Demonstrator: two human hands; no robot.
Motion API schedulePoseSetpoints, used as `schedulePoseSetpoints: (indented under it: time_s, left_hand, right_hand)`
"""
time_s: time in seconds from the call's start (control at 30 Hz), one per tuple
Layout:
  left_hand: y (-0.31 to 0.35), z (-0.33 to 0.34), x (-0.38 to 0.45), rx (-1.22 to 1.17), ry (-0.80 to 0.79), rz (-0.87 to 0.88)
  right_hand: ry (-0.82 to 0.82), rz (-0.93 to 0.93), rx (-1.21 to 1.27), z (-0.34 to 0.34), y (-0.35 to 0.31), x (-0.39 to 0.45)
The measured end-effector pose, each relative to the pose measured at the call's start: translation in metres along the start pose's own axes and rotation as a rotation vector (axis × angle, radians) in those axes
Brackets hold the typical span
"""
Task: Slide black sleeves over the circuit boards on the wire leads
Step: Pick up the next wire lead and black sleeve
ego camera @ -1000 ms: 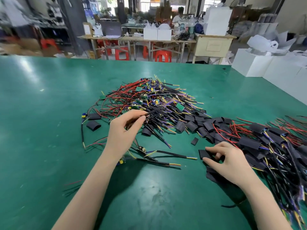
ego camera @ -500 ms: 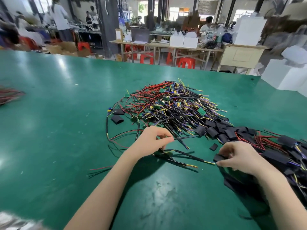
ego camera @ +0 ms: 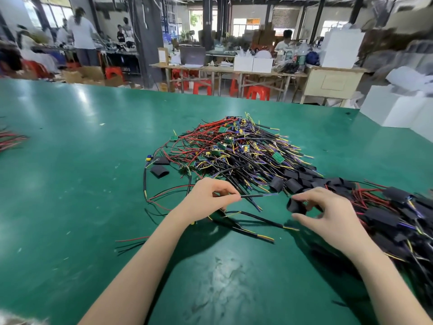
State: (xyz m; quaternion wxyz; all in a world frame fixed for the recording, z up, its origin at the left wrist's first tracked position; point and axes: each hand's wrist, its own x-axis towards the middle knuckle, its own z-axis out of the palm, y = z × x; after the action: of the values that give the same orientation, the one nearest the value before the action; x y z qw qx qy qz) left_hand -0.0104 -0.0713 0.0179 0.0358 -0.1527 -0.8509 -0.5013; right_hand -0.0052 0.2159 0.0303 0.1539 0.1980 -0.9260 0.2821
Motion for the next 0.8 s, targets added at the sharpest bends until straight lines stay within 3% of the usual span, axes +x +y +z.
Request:
schedulePoseSetpoints:
  time_s: [0.2, 0.53, 0.67, 0.8]
  left_hand:
    - [0.001, -0.003, -0.001, -0.025, -0.013, 0.026]
    - [0.004, 0.008, -0.002, 0.004, -0.017, 0.097]
    - [0.013, 0.027, -0.005, 0.097, -0.014, 0.178]
    - [0.020, 0.017, -0.006, 0.285, -0.103, 0.252]
  right_hand:
    - [0.105, -0.095, 0.087, 0.010, -0.013, 0.000]
    - [0.065, -0.190, 0.014, 0.015, -0.021, -0.002]
    - [0.066, -0.259, -0.159, 0.019, -0.023, -0.001]
    - [0.059, -0.215, -0.168, 0.018, -0.018, -0.001]
